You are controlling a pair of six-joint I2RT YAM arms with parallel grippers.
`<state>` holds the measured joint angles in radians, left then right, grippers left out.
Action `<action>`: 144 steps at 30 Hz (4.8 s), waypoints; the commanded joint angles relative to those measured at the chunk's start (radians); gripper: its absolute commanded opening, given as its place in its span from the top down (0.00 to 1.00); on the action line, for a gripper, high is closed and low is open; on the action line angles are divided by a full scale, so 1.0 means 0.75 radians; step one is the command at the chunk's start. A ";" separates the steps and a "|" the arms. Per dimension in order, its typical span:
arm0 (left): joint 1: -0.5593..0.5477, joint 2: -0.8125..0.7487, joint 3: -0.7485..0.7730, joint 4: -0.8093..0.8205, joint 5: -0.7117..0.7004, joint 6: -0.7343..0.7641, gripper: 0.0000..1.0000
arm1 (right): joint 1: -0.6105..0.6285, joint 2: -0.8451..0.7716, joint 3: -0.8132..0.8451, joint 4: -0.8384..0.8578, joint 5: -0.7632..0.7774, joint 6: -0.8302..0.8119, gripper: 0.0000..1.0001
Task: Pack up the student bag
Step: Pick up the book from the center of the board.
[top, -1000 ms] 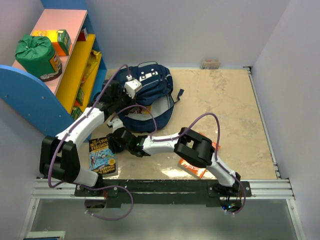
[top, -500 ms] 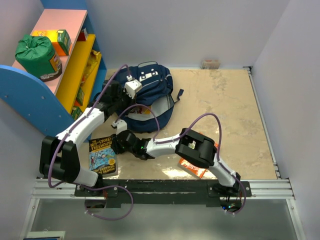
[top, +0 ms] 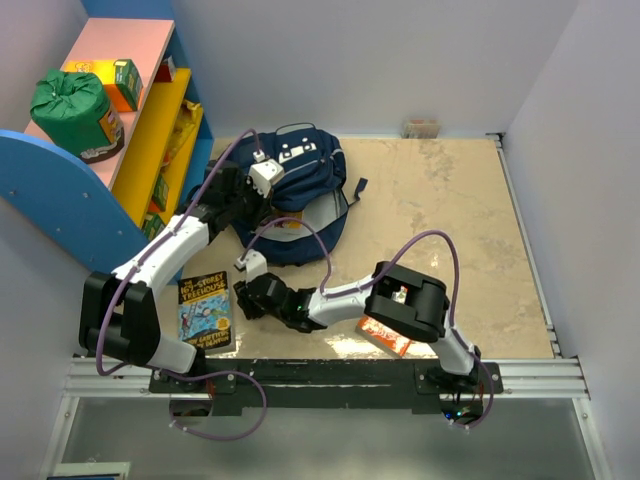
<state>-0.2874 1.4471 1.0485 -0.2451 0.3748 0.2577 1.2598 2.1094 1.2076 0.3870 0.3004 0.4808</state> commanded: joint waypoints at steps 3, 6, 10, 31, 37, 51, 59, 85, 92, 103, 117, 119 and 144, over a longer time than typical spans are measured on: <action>-0.005 -0.050 0.101 0.133 0.116 -0.008 1.00 | 0.012 -0.131 0.036 0.101 0.127 -0.089 0.33; -0.005 -0.060 0.103 0.126 0.118 -0.008 1.00 | 0.010 -0.133 0.055 0.100 0.144 -0.050 0.22; -0.005 -0.064 0.105 0.141 0.124 -0.022 1.00 | 0.010 -0.088 0.159 0.034 0.011 0.009 0.29; -0.005 -0.052 0.173 0.077 0.083 0.008 1.00 | 0.006 0.024 0.255 -0.218 -0.323 0.130 0.28; -0.005 -0.050 0.146 0.073 0.063 0.010 1.00 | 0.006 0.012 0.267 -0.129 -0.464 0.150 0.34; -0.005 -0.068 0.099 0.096 0.063 0.027 1.00 | 0.006 -0.068 0.345 -0.152 -0.452 0.156 0.36; -0.005 -0.091 0.069 0.110 0.063 0.033 1.00 | 0.002 -0.006 0.370 -0.140 -0.499 0.218 0.36; -0.005 -0.111 0.073 0.088 0.097 0.051 1.00 | -0.197 0.198 0.378 0.192 -0.714 0.703 0.38; -0.005 -0.109 0.062 0.096 0.104 0.053 1.00 | -0.197 0.102 0.333 0.192 -0.707 0.699 0.38; -0.007 -0.117 0.077 0.083 0.091 0.061 1.00 | -0.193 0.092 0.333 0.180 -0.683 0.717 0.37; -0.005 -0.128 0.079 0.053 0.081 0.090 1.00 | -0.187 0.186 0.413 0.223 -0.444 0.762 0.41; -0.005 -0.134 0.075 0.053 0.079 0.096 1.00 | -0.172 0.217 0.502 0.016 -0.368 0.740 0.43; -0.005 -0.150 0.066 0.057 0.034 0.088 1.00 | -0.152 0.031 0.458 -0.122 -0.447 0.525 1.00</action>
<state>-0.2691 1.4132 1.0744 -0.2859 0.3164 0.3344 1.1759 2.3009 1.6379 0.2245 0.0433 0.9295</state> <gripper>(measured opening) 0.134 0.091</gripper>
